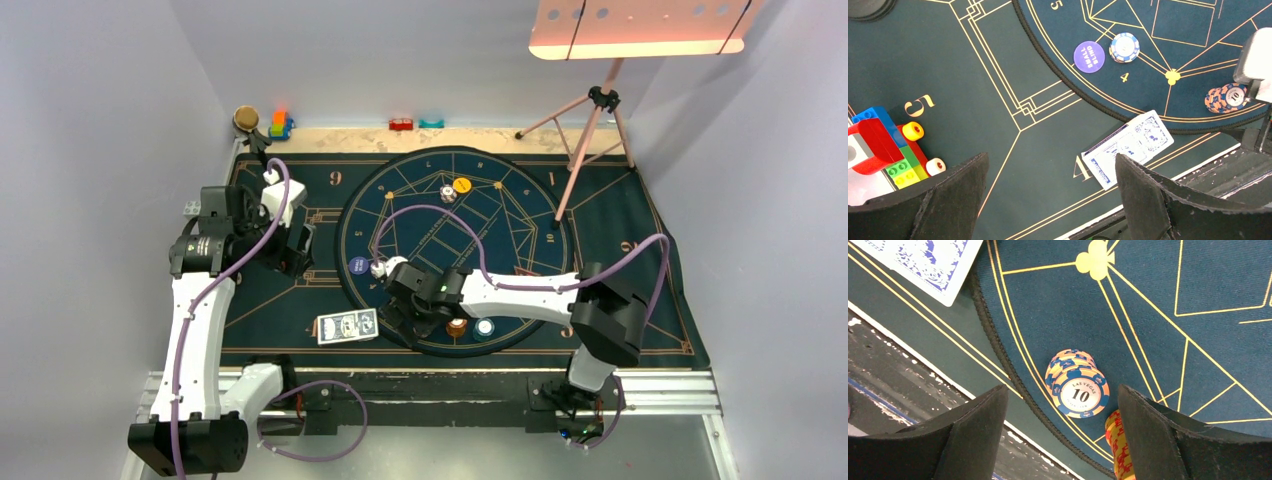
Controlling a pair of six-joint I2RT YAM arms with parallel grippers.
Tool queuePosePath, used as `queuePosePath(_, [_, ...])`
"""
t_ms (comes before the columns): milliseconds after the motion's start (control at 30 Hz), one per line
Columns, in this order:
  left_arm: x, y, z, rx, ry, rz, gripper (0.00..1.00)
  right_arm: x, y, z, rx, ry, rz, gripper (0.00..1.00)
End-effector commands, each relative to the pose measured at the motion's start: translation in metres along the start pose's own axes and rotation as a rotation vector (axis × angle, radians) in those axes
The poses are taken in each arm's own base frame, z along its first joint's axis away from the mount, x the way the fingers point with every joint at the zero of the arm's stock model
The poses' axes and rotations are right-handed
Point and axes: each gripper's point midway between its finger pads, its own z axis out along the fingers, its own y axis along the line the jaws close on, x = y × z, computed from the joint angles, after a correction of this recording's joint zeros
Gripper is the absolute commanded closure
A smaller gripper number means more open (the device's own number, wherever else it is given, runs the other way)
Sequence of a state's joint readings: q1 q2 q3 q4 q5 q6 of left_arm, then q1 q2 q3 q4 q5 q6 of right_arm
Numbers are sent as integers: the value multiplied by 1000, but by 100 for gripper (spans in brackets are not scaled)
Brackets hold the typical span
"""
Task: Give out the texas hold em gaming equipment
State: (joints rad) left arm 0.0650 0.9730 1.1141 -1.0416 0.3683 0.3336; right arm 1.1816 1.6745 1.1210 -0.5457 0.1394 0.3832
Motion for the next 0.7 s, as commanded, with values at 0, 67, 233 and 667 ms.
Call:
queuePosePath(0, [-2, 2, -5, -19, -12, 10, 0, -3, 1, 7, 7, -23, 13, 19])
queuePosePath(67, [-2, 2, -6, -20, -13, 11, 0, -3, 2, 10, 9, -18, 13, 22])
queuePosePath(233, [-1, 2, -5, -20, -12, 12, 0, 4, 2, 17, 10, 4, 14, 30])
queuePosePath(667, [-3, 3, -6, -28, -21, 22, 0, 5, -4, 20, 48, 14, 13, 60])
